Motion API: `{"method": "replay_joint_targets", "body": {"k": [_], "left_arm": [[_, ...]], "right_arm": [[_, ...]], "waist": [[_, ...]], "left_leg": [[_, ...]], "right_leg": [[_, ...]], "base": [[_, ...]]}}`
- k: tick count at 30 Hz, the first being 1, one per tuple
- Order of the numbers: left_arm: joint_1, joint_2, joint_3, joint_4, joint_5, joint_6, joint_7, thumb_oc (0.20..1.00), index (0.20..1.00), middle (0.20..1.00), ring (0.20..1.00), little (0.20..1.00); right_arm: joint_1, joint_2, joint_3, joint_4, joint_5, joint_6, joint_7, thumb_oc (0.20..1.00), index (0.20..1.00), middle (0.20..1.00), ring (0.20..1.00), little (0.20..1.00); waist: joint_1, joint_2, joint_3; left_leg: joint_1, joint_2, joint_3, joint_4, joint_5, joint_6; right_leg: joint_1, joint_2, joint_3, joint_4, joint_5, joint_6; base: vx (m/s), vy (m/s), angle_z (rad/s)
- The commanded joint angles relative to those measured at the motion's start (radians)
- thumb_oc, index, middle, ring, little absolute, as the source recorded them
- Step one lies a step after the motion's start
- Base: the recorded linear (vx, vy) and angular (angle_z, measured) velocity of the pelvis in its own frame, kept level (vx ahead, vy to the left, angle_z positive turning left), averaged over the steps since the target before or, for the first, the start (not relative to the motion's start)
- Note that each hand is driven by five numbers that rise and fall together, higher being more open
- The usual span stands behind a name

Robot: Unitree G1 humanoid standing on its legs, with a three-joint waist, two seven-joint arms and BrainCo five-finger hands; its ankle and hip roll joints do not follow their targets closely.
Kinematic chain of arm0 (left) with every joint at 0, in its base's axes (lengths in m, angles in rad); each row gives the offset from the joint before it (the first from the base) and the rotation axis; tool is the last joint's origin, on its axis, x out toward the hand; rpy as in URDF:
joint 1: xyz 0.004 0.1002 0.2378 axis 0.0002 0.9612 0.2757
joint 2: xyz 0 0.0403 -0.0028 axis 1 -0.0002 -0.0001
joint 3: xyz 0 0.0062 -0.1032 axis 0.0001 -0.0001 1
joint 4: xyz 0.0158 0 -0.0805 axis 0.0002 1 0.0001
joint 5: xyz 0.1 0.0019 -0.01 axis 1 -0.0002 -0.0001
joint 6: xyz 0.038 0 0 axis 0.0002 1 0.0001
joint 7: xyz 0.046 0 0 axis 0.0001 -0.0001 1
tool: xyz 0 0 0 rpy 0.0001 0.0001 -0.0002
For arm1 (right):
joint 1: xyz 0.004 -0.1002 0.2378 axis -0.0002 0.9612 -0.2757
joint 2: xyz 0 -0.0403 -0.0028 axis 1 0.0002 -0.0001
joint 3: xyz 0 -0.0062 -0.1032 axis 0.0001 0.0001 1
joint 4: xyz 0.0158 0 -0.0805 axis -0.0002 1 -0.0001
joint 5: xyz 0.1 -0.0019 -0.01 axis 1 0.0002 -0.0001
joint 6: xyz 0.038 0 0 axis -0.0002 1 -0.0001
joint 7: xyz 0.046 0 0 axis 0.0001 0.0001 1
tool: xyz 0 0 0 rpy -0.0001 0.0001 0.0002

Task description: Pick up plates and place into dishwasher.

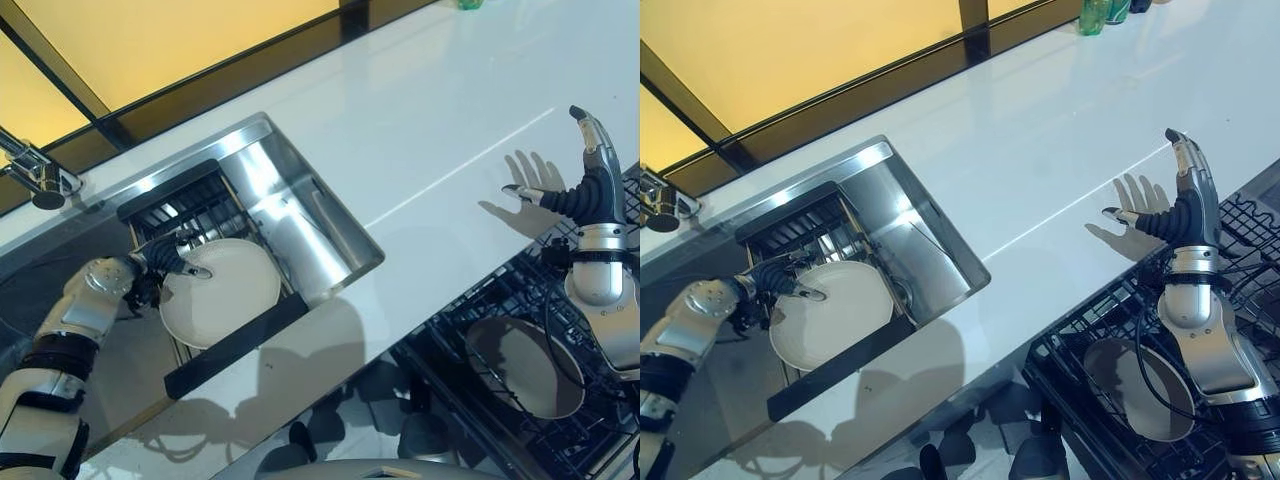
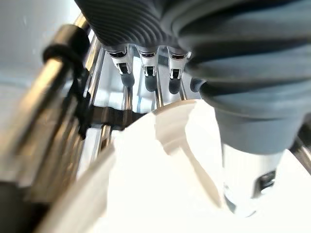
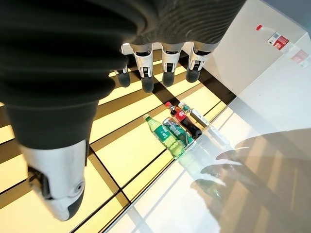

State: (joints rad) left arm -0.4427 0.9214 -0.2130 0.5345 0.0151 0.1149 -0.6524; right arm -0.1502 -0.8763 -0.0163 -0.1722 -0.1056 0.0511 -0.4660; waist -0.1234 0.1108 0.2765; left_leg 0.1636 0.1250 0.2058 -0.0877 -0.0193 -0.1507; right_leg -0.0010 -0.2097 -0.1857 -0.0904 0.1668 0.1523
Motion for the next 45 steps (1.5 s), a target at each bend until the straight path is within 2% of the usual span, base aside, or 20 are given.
{"method": "replay_joint_targets", "body": {"k": [1, 8, 18, 19, 20, 21, 22, 26, 35, 42, 44, 45], "left_arm": [[0.069, 0.000, -0.094, 0.018, -0.068, 0.036, -0.252, 1.000, 1.000, 1.000, 1.000, 1.000], [0.082, 0.042, -0.110, -0.029, -0.024, 0.070, -0.398, 1.000, 1.000, 1.000, 1.000, 1.000], [0.116, 0.081, -0.080, -0.070, -0.020, 0.052, -0.440, 1.000, 1.000, 1.000, 1.000, 1.000], [0.117, 0.086, -0.077, -0.077, -0.026, 0.050, -0.443, 0.849, 0.849, 0.849, 0.849, 0.849], [0.117, 0.094, -0.072, -0.093, -0.045, 0.045, -0.443, 0.473, 0.473, 0.473, 0.473, 0.473], [0.117, 0.098, -0.068, -0.100, -0.056, 0.041, -0.445, 0.272, 0.272, 0.272, 0.272, 0.272], [0.117, 0.103, -0.063, -0.117, -0.080, 0.033, -0.450, 0.200, 0.200, 0.200, 0.200, 0.200], [0.120, 0.124, -0.047, -0.179, -0.127, 0.022, -0.469, 0.200, 0.200, 0.200, 0.200, 0.200], [0.121, 0.156, -0.036, -0.295, -0.182, 0.024, -0.434, 0.200, 0.200, 0.200, 0.200, 0.200], [0.138, 0.160, 0.007, -0.319, -0.207, 0.013, -0.359, 0.200, 0.200, 0.200, 0.200, 0.200], [0.138, 0.158, 0.018, -0.318, -0.215, 0.013, -0.311, 0.200, 0.200, 0.200, 0.200, 0.200], [0.141, 0.157, 0.033, -0.308, -0.211, -0.010, -0.268, 0.200, 0.200, 0.200, 0.200, 0.200]], "right_arm": [[-0.073, -0.063, 0.019, -0.022, 0.027, -0.035, -0.032, 1.000, 1.000, 1.000, 1.000, 1.000], [-0.043, -0.071, 0.010, -0.030, 0.041, -0.030, -0.037, 1.000, 1.000, 1.000, 1.000, 1.000], [0.012, -0.056, -0.016, -0.041, 0.056, -0.039, -0.059, 1.000, 1.000, 1.000, 1.000, 1.000], [0.017, -0.054, -0.017, -0.043, 0.057, -0.039, -0.061, 1.000, 1.000, 1.000, 1.000, 1.000], [0.023, -0.053, -0.019, -0.045, 0.061, -0.039, -0.064, 1.000, 1.000, 1.000, 1.000, 1.000], [0.027, -0.052, -0.021, -0.045, 0.063, -0.040, -0.066, 1.000, 1.000, 1.000, 1.000, 1.000], [0.032, -0.050, -0.023, -0.047, 0.063, -0.038, -0.069, 1.000, 1.000, 1.000, 1.000, 1.000], [0.043, -0.046, -0.028, -0.048, 0.065, -0.036, -0.076, 1.000, 1.000, 1.000, 1.000, 1.000], [0.055, -0.047, -0.031, -0.052, 0.076, -0.021, -0.091, 1.000, 1.000, 1.000, 1.000, 1.000], [0.070, -0.046, -0.044, -0.051, 0.083, -0.026, -0.088, 1.000, 1.000, 1.000, 1.000, 1.000], [0.072, -0.043, -0.047, -0.051, 0.082, -0.025, -0.086, 1.000, 1.000, 1.000, 1.000, 1.000], [0.079, -0.038, -0.052, -0.051, 0.080, -0.028, -0.084, 1.000, 1.000, 1.000, 1.000, 1.000]], "waist": [[-0.020, -0.030, -0.064], [-0.010, -0.016, -0.097], [0.012, -0.014, -0.128], [0.014, -0.015, -0.131], [0.018, -0.016, -0.137], [0.020, -0.017, -0.138], [0.024, -0.018, -0.142], [0.033, -0.017, -0.151], [0.045, -0.019, -0.164], [0.047, -0.022, -0.171], [0.047, -0.023, -0.172], [0.048, -0.024, -0.176]], "left_leg": [[-0.087, -0.069, 0.022, 0.030, -0.005, 0.092], [-0.066, -0.072, 0.018, 0.023, -0.015, 0.093], [-0.052, -0.069, 0.003, 0.019, -0.024, 0.092], [-0.051, -0.068, 0.002, 0.019, -0.024, 0.091], [-0.050, -0.066, 0.001, 0.018, -0.024, 0.090], [-0.049, -0.065, -0.001, 0.018, -0.023, 0.089], [-0.049, -0.065, -0.004, 0.018, -0.023, 0.089], [-0.045, -0.061, -0.007, 0.018, -0.024, 0.087], [-0.044, -0.059, -0.019, 0.017, -0.023, 0.085], [-0.042, -0.056, -0.020, 0.013, -0.022, 0.085], [-0.043, -0.056, -0.020, 0.013, -0.021, 0.084], [-0.043, -0.055, -0.018, 0.012, -0.020, 0.084]], "right_leg": [[-0.014, -0.018, 0.077, 0.124, -0.159, 0.043], [0.016, -0.016, 0.067, 0.109, -0.165, 0.043], [0.046, -0.009, 0.047, 0.088, -0.168, 0.043], [0.049, -0.008, 0.044, 0.086, -0.168, 0.043], [0.053, -0.007, 0.041, 0.084, -0.168, 0.043], [0.055, -0.007, 0.039, 0.083, -0.168, 0.043], [0.058, -0.005, 0.036, 0.083, -0.169, 0.042], [0.066, -0.003, 0.027, 0.081, -0.171, 0.041], [0.074, 0.001, 0.017, 0.076, -0.171, 0.040], [0.078, 0.005, 0.018, 0.070, -0.170, 0.038], [0.077, 0.006, 0.018, 0.069, -0.169, 0.038], [0.078, 0.006, 0.016, 0.067, -0.169, 0.039]], "base": [[0.00, 0.000, 0.00], [0.01, -0.020, 0.01], [0.00, -0.059, 0.04], [0.00, -0.086, 0.02], [0.01, -0.067, 0.03], [0.00, -0.074, 0.02], [0.00, -0.050, 0.02], [0.00, -0.043, 0.06], [0.00, -0.020, 0.05], [0.00, 0.000, 0.00], [0.00, 0.000, 0.00], [0.00, 0.000, 0.00]]}}
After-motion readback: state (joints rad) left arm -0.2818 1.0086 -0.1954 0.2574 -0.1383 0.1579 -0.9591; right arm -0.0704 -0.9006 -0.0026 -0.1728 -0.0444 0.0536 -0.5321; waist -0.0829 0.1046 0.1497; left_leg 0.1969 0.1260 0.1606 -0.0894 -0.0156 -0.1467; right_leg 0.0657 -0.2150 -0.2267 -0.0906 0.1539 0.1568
